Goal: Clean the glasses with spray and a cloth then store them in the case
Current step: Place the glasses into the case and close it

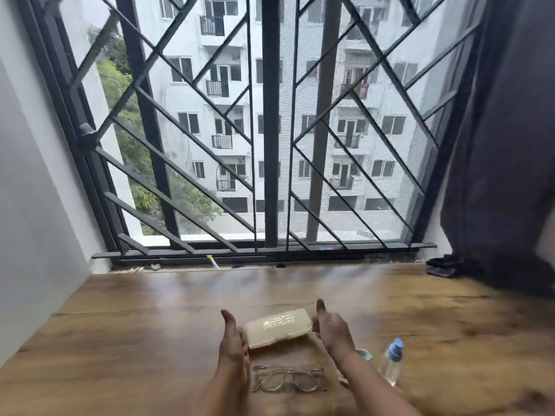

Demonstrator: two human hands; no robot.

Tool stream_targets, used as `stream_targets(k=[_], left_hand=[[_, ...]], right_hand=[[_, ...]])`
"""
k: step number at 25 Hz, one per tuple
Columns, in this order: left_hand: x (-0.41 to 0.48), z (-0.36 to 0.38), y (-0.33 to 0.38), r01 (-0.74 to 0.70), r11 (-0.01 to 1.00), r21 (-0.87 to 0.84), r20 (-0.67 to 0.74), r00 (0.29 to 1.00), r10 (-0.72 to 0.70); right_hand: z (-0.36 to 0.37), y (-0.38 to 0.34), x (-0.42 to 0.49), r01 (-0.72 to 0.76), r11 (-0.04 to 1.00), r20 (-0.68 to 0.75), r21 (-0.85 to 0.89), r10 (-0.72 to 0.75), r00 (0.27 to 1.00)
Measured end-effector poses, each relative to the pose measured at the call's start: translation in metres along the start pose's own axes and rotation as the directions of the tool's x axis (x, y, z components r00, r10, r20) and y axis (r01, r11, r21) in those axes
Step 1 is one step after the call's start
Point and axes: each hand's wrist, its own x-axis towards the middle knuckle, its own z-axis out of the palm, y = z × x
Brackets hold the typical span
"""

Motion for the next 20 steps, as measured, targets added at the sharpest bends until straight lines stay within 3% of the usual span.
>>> stream_targets(k=[7,10,12,15,20], left_hand=[[0.000,0.016,-0.002,-0.038,0.999,0.025,0.105,0.994,0.036],[0.003,0.014,-0.005,-0.104,0.984,0.143,0.094,0.991,0.091],[0.005,0.009,-0.004,-0.129,0.971,0.201,0.079,0.990,0.115],[0.001,0.002,0.001,-0.063,0.969,0.238,0.117,0.993,0.036],[-0.027,-0.004,0.011,-0.217,0.937,0.273,0.376,0.921,0.104]], right_hand=[[-0.010,0.015,-0.016,-0.090,0.996,-0.122,0.017,0.091,0.988],[-0.010,0.018,-0.017,-0.100,0.995,-0.133,0.030,0.103,0.986],[-0.013,0.017,-0.017,-0.084,0.996,-0.115,-0.014,0.082,0.990],[-0.021,0.015,-0.017,-0.035,0.978,-0.078,-0.206,0.019,0.997],[-0.027,-0.001,-0.009,0.123,0.924,0.153,-0.362,-0.071,0.986]])
